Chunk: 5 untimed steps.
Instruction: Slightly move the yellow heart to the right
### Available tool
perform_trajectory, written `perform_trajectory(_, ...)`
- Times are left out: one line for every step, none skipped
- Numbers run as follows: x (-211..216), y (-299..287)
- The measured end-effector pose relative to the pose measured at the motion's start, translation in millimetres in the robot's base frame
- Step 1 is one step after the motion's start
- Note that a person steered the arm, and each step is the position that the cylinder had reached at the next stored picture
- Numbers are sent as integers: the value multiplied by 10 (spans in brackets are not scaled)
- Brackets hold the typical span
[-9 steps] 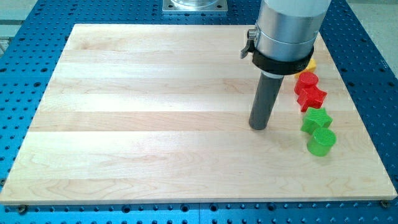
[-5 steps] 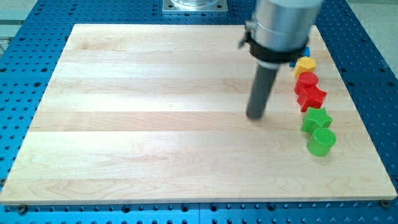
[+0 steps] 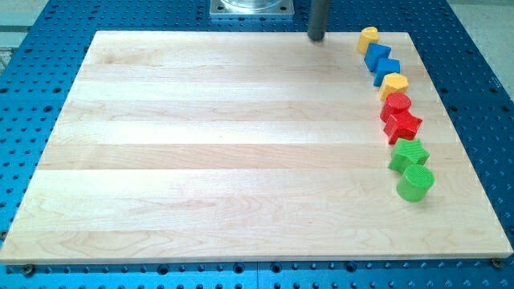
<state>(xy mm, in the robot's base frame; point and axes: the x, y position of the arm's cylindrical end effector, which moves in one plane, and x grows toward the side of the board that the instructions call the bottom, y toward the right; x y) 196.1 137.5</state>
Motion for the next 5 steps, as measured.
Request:
perform_trajectory(95, 289)
perform_trajectory(235, 604)
perform_trajectory(269, 702)
perform_trajectory(221, 393)
perform_trajectory(223, 412)
